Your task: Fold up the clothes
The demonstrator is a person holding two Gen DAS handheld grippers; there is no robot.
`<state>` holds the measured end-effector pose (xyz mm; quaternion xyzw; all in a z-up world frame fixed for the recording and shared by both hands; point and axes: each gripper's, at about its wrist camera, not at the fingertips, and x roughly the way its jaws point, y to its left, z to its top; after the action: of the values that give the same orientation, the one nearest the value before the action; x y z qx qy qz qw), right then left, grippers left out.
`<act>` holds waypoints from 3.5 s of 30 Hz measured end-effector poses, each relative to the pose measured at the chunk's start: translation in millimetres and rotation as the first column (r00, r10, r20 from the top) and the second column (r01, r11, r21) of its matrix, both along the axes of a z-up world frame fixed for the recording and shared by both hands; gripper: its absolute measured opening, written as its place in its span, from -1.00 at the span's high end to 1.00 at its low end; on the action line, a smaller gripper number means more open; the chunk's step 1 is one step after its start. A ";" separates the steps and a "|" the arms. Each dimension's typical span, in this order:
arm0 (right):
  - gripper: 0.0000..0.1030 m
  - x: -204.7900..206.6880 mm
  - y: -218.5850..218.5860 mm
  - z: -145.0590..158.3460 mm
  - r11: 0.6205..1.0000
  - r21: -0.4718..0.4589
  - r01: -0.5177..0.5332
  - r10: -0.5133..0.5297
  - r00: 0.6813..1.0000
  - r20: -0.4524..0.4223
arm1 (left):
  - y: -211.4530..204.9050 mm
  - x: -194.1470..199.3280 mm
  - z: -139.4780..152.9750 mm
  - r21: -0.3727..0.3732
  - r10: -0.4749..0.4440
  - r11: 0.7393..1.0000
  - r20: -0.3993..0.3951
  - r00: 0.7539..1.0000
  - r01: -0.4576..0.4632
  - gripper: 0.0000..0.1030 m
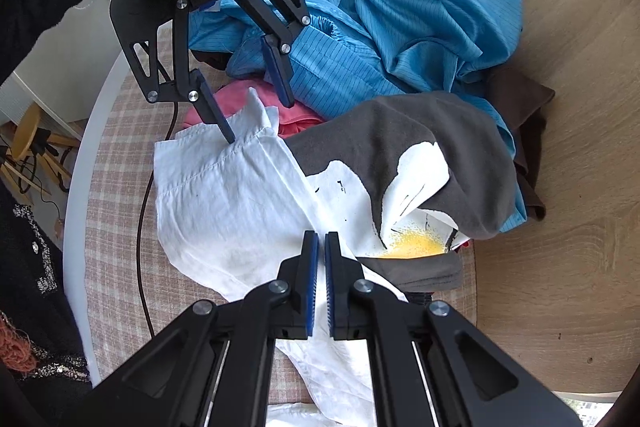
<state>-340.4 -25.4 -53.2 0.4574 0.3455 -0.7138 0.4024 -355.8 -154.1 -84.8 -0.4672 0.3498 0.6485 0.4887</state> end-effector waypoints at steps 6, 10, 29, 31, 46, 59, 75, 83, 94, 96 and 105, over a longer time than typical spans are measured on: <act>0.92 -0.8 -4.7 -8.9 1.000 0.021 -0.010 0.009 1.000 0.010 | 10.5 -19.0 -6.6 -0.011 -0.047 0.999 0.099 0.994 0.048 0.06; 0.92 3.1 -3.9 -10.4 0.999 0.022 -0.022 0.022 1.000 0.000 | 15.8 -23.1 -19.4 -0.024 -0.091 0.995 0.192 0.977 0.097 -0.03; 0.81 -28.5 249.9 -5.6 0.733 -0.249 0.633 -0.614 0.774 0.158 | 10.2 2.8 14.4 0.008 -0.019 1.000 0.152 0.988 0.018 0.88; 0.83 -29.7 271.6 -49.1 0.710 -0.182 0.680 -0.649 0.733 0.206 | 5.4 1.8 33.0 0.023 0.007 1.000 0.124 0.992 -0.010 0.88; 0.82 -44.5 284.4 -113.2 0.707 -0.178 0.685 -0.623 0.722 0.302 | 22.6 14.0 67.5 -0.066 0.154 0.986 0.013 0.988 -0.152 0.68; 0.82 -7.7 138.7 -22.0 0.832 -0.408 0.376 -0.290 0.922 0.257 | 44.4 -14.0 1.5 -0.291 -0.014 0.957 -0.005 1.000 0.012 0.01; 0.82 28.7 9.0 -57.0 0.923 -0.352 0.158 -0.032 0.940 0.340 | 3.3 -14.3 0.0 -0.171 -0.029 0.984 0.122 0.992 0.050 0.37; 0.65 35.3 -20.4 -87.5 0.958 -0.259 0.121 -0.006 0.914 0.405 | 6.5 -26.3 14.2 -0.139 -0.025 0.990 0.065 0.998 0.034 0.15; 0.46 21.9 -15.1 -87.7 0.896 -0.330 0.297 -0.158 0.908 0.389 | 13.4 -13.5 12.7 -0.135 -0.097 0.985 0.087 0.991 0.108 -0.02; 0.47 41.5 -20.2 -106.3 0.941 -0.244 0.235 -0.118 0.902 0.415 | 15.7 -20.6 3.7 -0.144 -0.067 0.986 0.128 0.989 0.086 -0.02; 0.47 48.5 16.9 -63.7 0.907 -0.317 0.279 -0.156 0.919 0.362 | -0.8 2.4 -1.1 -0.121 -0.118 0.983 0.160 0.980 0.138 0.01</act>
<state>-291.9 -8.5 -116.9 0.5238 0.0824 -0.7197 0.4483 -353.4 -154.9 -85.8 -0.5232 0.3826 0.5536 0.5229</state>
